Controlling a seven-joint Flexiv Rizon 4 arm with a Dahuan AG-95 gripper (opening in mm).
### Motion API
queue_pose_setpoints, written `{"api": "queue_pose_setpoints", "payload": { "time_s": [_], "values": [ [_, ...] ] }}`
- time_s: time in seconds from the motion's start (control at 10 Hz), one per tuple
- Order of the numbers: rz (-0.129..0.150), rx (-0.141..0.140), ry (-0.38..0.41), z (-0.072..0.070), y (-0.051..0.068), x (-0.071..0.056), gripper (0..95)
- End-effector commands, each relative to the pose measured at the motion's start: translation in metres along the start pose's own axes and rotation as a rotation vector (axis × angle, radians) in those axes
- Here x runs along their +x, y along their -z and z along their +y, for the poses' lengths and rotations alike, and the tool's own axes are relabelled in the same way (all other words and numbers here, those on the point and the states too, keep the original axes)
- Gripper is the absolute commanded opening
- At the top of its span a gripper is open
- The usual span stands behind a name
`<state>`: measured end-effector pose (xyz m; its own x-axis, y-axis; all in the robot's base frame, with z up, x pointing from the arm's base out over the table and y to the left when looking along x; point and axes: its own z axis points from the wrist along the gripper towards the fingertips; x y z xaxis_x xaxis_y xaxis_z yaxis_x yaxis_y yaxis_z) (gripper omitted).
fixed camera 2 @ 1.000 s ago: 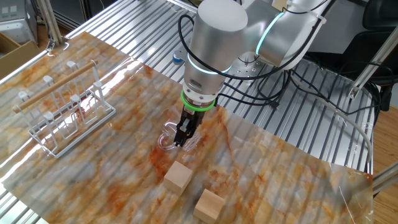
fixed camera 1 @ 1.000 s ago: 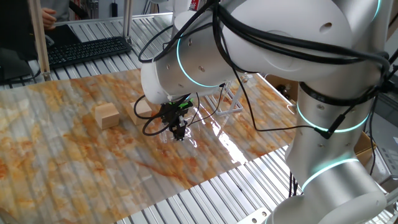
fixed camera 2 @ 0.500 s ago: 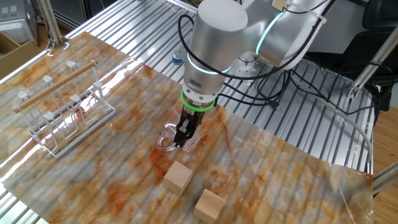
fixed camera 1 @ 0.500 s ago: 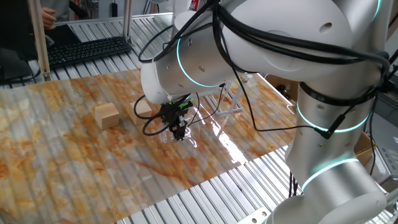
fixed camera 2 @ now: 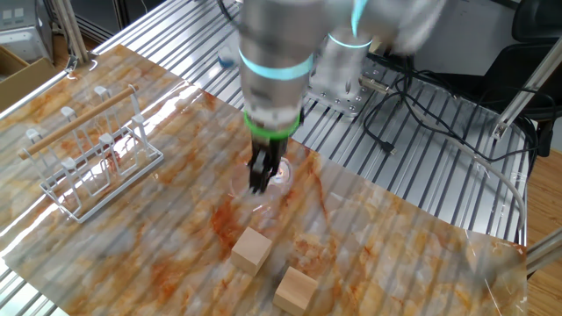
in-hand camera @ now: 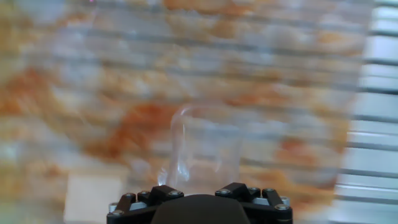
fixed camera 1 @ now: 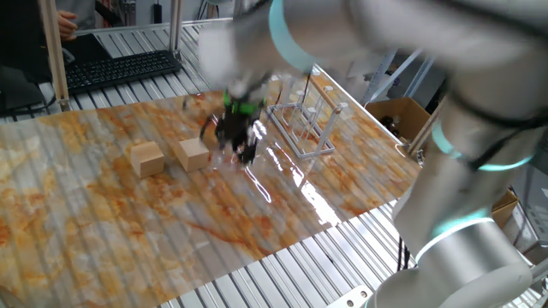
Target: Put the cup on the cup rack
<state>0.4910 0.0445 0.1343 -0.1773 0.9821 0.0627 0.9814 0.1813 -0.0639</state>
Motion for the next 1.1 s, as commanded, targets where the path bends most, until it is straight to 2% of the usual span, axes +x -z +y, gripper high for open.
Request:
{"api": "queue_pose_setpoints", "payload": {
  "time_s": [0.1, 0.2, 0.4, 0.5, 0.7, 1.1],
  "values": [
    [0.066, 0.062, 0.129, 0.003, 0.015, 0.0, 0.0],
    [0.077, 0.064, 0.151, 0.002, 0.019, 0.001, 0.0],
    [0.077, 0.064, 0.18, -0.001, 0.023, 0.0, 0.0],
    [0.061, 0.06, 0.206, -0.002, 0.024, 0.001, 0.0],
    [0.052, 0.056, 0.228, -0.005, 0.029, -0.001, 0.0],
    [0.013, 0.053, 0.256, -0.01, 0.038, -0.001, 0.0]
  ]
}}
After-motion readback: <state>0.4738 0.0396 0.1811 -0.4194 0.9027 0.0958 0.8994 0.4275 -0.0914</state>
